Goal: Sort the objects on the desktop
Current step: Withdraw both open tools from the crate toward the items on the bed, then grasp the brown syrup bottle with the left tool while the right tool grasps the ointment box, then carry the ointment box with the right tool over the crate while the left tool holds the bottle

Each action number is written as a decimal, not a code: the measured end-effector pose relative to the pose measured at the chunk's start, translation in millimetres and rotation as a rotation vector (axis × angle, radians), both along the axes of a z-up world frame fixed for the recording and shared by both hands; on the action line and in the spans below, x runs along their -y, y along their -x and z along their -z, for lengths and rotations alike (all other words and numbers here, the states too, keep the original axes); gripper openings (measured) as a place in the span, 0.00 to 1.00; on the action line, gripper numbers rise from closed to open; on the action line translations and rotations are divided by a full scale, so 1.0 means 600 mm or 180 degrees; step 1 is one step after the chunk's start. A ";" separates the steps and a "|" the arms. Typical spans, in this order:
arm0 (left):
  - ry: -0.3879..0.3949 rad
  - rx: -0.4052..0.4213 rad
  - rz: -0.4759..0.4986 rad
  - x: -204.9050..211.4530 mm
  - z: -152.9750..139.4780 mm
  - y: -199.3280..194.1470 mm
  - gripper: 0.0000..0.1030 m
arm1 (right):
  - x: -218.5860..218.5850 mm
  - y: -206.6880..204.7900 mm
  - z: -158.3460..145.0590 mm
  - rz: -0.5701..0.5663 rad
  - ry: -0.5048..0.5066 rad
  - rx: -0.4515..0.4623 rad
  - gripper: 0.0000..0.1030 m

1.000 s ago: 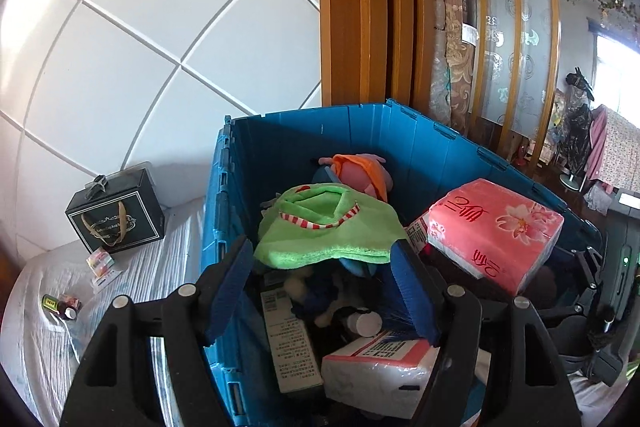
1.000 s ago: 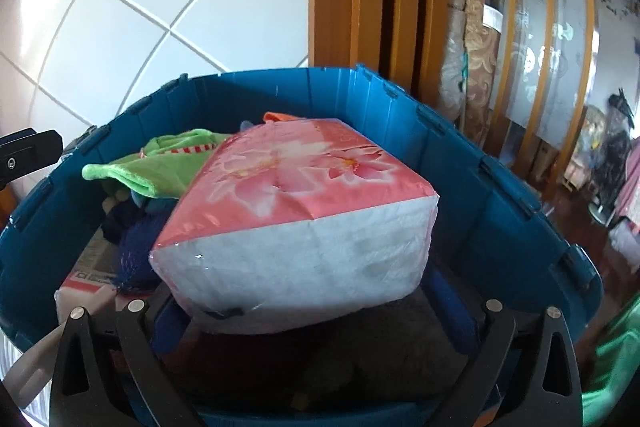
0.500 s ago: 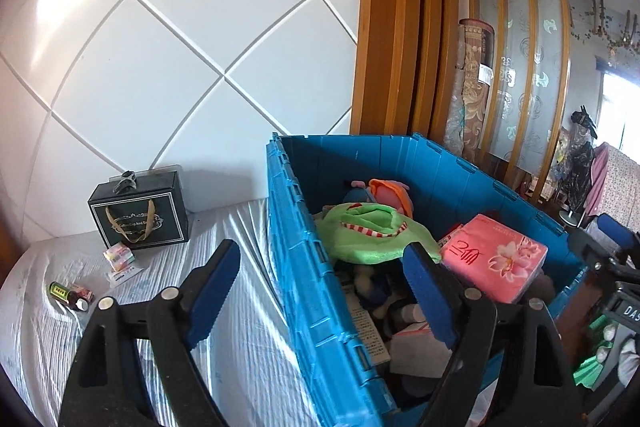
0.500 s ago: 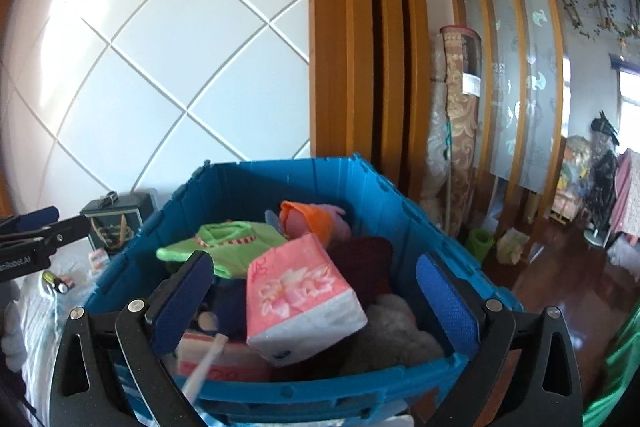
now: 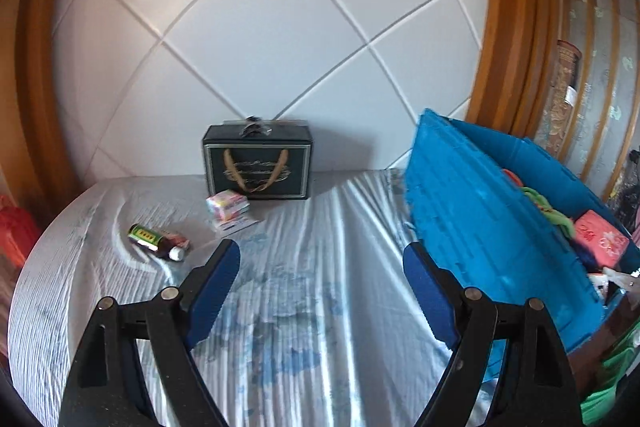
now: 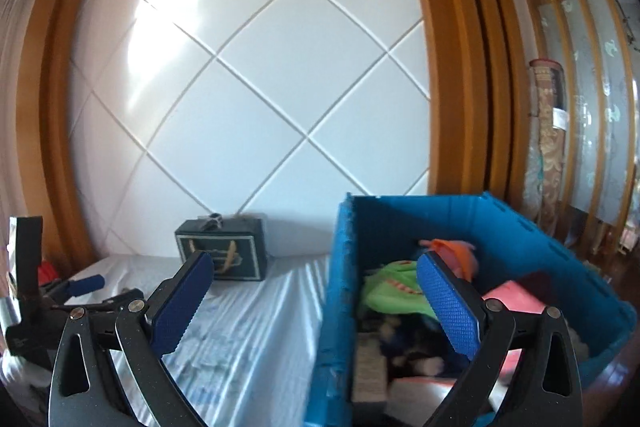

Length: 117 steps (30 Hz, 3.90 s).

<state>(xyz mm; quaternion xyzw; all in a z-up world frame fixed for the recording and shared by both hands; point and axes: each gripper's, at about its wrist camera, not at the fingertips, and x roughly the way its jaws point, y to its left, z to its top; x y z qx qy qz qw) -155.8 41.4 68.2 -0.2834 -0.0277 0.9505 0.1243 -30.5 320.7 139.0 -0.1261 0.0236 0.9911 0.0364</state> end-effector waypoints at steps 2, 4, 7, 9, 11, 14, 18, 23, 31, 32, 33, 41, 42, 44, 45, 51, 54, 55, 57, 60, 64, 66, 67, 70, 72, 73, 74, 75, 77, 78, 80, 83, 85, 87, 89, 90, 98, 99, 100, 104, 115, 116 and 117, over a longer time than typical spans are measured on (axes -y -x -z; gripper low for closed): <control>0.0001 0.0108 -0.0186 0.057 0.023 0.015 0.81 | 0.044 0.034 0.009 -0.0161 0.0058 0.0035 1.00; 0.0008 0.0216 -0.0372 0.111 0.046 0.031 0.81 | 0.083 0.068 0.020 -0.0307 0.0114 0.0090 1.00; 0.0004 0.0376 -0.0637 0.181 0.082 0.056 0.81 | 0.132 0.123 0.045 -0.0533 0.0221 0.0265 1.00; -0.0040 0.0508 -0.0803 0.227 0.108 0.077 0.81 | 0.158 0.157 0.065 -0.0638 0.0235 0.0392 1.00; -0.0069 0.0638 -0.0975 0.265 0.134 0.102 0.81 | 0.183 0.194 0.091 -0.0735 0.0232 0.0542 1.00; -0.0037 0.0837 -0.1253 0.310 0.169 0.140 0.81 | 0.213 0.263 0.135 -0.0831 0.0207 0.0842 1.00; -0.0012 0.1042 -0.1423 0.341 0.211 0.192 0.81 | 0.243 0.367 0.214 -0.1067 0.0308 0.1334 1.00; -0.0054 0.1294 -0.1514 0.358 0.272 0.290 0.81 | 0.282 0.494 0.309 -0.1390 0.0493 0.1678 1.00; -0.0206 0.1510 -0.1833 0.386 0.366 0.496 0.81 | 0.358 0.670 0.429 -0.1692 0.0402 0.2087 1.00; -0.0168 0.1552 -0.1865 0.387 0.382 0.519 0.81 | 0.365 0.682 0.441 -0.1717 0.0377 0.2122 1.00; -0.0117 0.1603 -0.1913 0.387 0.398 0.539 0.81 | 0.372 0.693 0.452 -0.1724 0.0324 0.2148 0.99; 0.0002 0.1564 -0.1685 0.394 0.449 0.553 0.56 | 0.445 0.749 0.510 -0.1902 -0.0019 0.2308 0.64; 0.0038 0.1543 -0.1642 0.398 0.447 0.542 0.55 | 0.461 0.752 0.513 -0.1975 -0.0066 0.2317 0.61; 0.0111 0.1534 -0.1584 0.410 0.446 0.522 0.55 | 0.496 0.757 0.521 -0.2145 -0.0131 0.2329 0.61; 0.0160 0.1537 -0.1558 0.417 0.448 0.519 0.55 | 0.516 0.759 0.526 -0.2241 -0.0150 0.2346 0.61; 0.0177 0.1439 -0.1446 0.453 0.452 0.512 0.55 | 0.616 0.776 0.567 -0.2511 -0.0373 0.2439 0.61; 0.0189 0.1360 -0.1444 0.460 0.453 0.509 0.55 | 0.649 0.788 0.589 -0.2563 -0.0471 0.2498 0.61; 0.0177 0.1341 -0.1456 0.461 0.453 0.507 0.55 | 0.657 0.791 0.595 -0.2571 -0.0506 0.2503 0.60; 0.0180 0.1308 -0.1449 0.461 0.454 0.504 0.55 | 0.669 0.793 0.603 -0.2609 -0.0557 0.2511 0.58; 0.0200 0.1274 -0.1448 0.458 0.454 0.503 0.54 | 0.689 0.798 0.614 -0.2642 -0.0661 0.2505 0.38; 0.0170 0.1268 -0.1481 0.458 0.449 0.494 0.54 | 0.702 0.789 0.615 -0.2621 -0.0784 0.2458 0.27; 0.0156 0.1246 -0.1497 0.456 0.440 0.484 0.54 | 0.699 0.782 0.603 -0.2586 -0.0790 0.2392 0.27; 0.0148 0.1235 -0.1501 0.455 0.435 0.478 0.54 | 0.695 0.777 0.594 -0.2580 -0.0764 0.2369 0.27; 0.0140 0.1186 -0.1486 0.448 0.414 0.458 0.54 | 0.681 0.760 0.561 -0.2559 -0.0697 0.2292 0.27; 0.0126 0.1143 -0.1484 0.443 0.396 0.441 0.54 | 0.673 0.744 0.536 -0.2552 -0.0684 0.2225 0.27; 0.0111 0.1119 -0.1477 0.440 0.387 0.432 0.54 | 0.674 0.736 0.524 -0.2538 -0.0696 0.2191 0.27; 0.0103 0.1099 -0.1471 0.437 0.377 0.423 0.54 | 0.671 0.725 0.509 -0.2519 -0.0709 0.2144 0.27; 0.0098 0.1072 -0.1463 0.434 0.366 0.413 0.54 | 0.668 0.716 0.495 -0.2497 -0.0719 0.2102 0.27; 0.0089 0.1000 -0.1438 0.426 0.340 0.392 0.54 | 0.661 0.694 0.463 -0.2464 -0.0716 0.2022 0.27; 0.0095 0.0972 -0.1424 0.421 0.328 0.384 0.54 | 0.656 0.683 0.447 -0.2449 -0.0699 0.1982 0.27; 0.0086 0.0891 -0.1393 0.411 0.300 0.359 0.54 | 0.647 0.658 0.414 -0.2409 -0.0691 0.1916 0.27; 0.0071 0.0776 -0.1319 0.394 0.255 0.318 0.54 | 0.629 0.613 0.365 -0.2318 -0.0677 0.1787 0.27; 0.0071 0.0690 -0.1255 0.381 0.224 0.291 0.54 | 0.613 0.583 0.334 -0.2247 -0.0646 0.1710 0.27; 0.0083 0.0596 -0.1187 0.364 0.195 0.265 0.54 | 0.595 0.552 0.302 -0.2159 -0.0609 0.1623 0.27; 0.0110 0.0503 -0.1098 0.344 0.166 0.238 0.54 | 0.573 0.520 0.273 -0.2068 -0.0566 0.1547 0.27; 0.0121 0.0462 -0.1044 0.333 0.153 0.225 0.54 | 0.559 0.503 0.259 -0.2019 -0.0541 0.1495 0.27; 0.0158 0.0110 -0.0475 0.205 0.057 0.150 0.53 | 0.418 0.375 0.148 -0.1486 -0.0388 0.1106 0.27; 0.0161 0.0074 -0.0396 0.185 0.047 0.143 0.51 | 0.394 0.358 0.135 -0.1388 -0.0373 0.1058 0.27; 0.0158 0.0015 -0.0303 0.163 0.035 0.133 0.48 | 0.373 0.342 0.124 -0.1293 -0.0357 0.1014 0.27; 0.0098 -0.0145 0.0080 0.068 -0.006 0.110 0.40 | 0.269 0.277 0.083 -0.0870 -0.0275 0.0859 0.27; 0.0043 -0.0092 0.0721 -0.156 -0.028 0.076 0.31 | -0.044 0.115 0.029 0.0431 -0.0119 0.0756 0.27; 0.0057 -0.0068 0.0727 -0.165 -0.020 0.079 0.31 | -0.080 0.108 0.039 0.0551 -0.0084 0.0822 0.27; 0.0069 -0.0027 0.0722 -0.172 -0.013 0.080 0.31 | -0.107 0.102 0.046 0.0654 -0.0058 0.0888 0.27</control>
